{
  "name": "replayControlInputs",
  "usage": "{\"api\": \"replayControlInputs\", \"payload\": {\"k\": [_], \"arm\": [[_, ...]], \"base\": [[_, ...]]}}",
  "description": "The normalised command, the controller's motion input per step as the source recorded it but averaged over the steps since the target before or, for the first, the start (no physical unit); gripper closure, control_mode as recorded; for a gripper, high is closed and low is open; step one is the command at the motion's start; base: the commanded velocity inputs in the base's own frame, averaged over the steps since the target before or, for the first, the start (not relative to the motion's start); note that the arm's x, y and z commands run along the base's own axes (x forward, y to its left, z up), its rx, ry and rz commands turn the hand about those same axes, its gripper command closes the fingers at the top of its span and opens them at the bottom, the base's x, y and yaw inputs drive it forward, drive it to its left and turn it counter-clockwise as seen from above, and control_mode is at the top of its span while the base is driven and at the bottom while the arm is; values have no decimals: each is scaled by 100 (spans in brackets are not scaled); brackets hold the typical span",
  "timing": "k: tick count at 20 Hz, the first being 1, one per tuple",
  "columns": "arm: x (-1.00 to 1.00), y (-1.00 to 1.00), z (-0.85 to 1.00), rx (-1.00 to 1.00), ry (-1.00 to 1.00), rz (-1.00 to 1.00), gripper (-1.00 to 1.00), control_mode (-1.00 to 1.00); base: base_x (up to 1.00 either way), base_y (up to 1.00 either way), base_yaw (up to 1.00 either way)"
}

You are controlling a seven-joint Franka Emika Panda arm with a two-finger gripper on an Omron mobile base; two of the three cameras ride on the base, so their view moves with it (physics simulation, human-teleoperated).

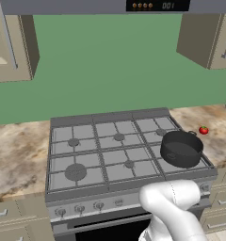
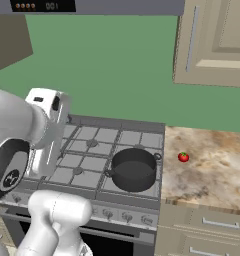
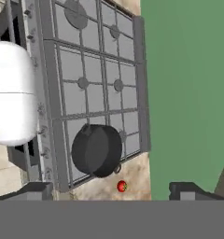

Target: Turn on the burner for the pot on the stove. Wait thirty seconds for the pot to heat up. Then add the tomato to the pot.

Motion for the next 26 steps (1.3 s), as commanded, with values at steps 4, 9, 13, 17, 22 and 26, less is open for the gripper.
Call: {"api": "replayControlInputs", "payload": {"k": [4, 9, 13, 17, 22, 26], "arm": [[11, 0, -2, 41, 35, -65, -100, -100], [1, -4, -23, 40, 24, -71, -100, -100], [0, -17, -16, 47, 19, -73, -100, -100], [-7, -19, -23, 41, 4, -68, -100, -100], [-3, -8, -33, 27, 0, -65, -100, -100], [6, -17, -25, 5, -4, -57, -100, -100]], "base": [[0, 0, 0], [0, 0, 0], [0, 0, 0], [0, 0, 0], [0, 0, 0], [0, 0, 0]]}}
